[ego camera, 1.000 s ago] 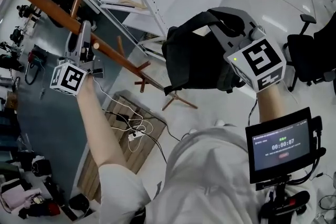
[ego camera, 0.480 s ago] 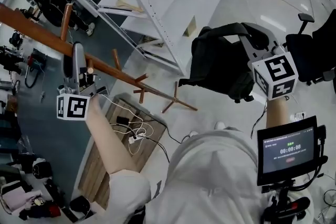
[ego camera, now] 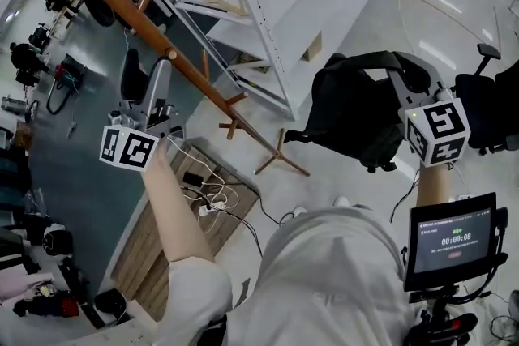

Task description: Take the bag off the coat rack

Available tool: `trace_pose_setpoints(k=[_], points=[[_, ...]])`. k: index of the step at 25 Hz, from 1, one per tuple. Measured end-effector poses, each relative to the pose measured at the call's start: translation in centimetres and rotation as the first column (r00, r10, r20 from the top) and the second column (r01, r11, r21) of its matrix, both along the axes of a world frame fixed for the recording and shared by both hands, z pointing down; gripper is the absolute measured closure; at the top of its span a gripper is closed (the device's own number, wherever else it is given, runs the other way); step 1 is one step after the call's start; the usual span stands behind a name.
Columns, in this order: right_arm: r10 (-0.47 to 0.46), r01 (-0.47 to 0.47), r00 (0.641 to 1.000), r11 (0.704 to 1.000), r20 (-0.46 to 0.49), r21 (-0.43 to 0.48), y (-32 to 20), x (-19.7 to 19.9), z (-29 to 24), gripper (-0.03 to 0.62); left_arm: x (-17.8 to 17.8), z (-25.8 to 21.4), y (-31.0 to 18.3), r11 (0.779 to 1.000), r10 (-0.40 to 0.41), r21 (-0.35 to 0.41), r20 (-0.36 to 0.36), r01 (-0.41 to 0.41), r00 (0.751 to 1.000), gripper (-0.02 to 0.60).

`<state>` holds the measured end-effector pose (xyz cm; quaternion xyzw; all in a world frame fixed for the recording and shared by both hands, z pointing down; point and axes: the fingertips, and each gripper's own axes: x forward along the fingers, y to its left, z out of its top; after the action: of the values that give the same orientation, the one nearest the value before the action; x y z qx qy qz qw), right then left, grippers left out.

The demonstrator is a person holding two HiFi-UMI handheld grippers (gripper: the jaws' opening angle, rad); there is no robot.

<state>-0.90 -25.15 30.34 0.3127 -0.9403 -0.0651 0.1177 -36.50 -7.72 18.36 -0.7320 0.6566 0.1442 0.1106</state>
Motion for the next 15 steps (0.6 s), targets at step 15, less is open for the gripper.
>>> trace_pose_setpoints(k=[15], points=[[-0.065,0.065,0.998,0.997,0.001,-0.035,1.8,-2.4,0.9,0.551,6.8,10.9,3.9,0.973,0.026,-0.230,0.044,-0.015,0.999,0.147]])
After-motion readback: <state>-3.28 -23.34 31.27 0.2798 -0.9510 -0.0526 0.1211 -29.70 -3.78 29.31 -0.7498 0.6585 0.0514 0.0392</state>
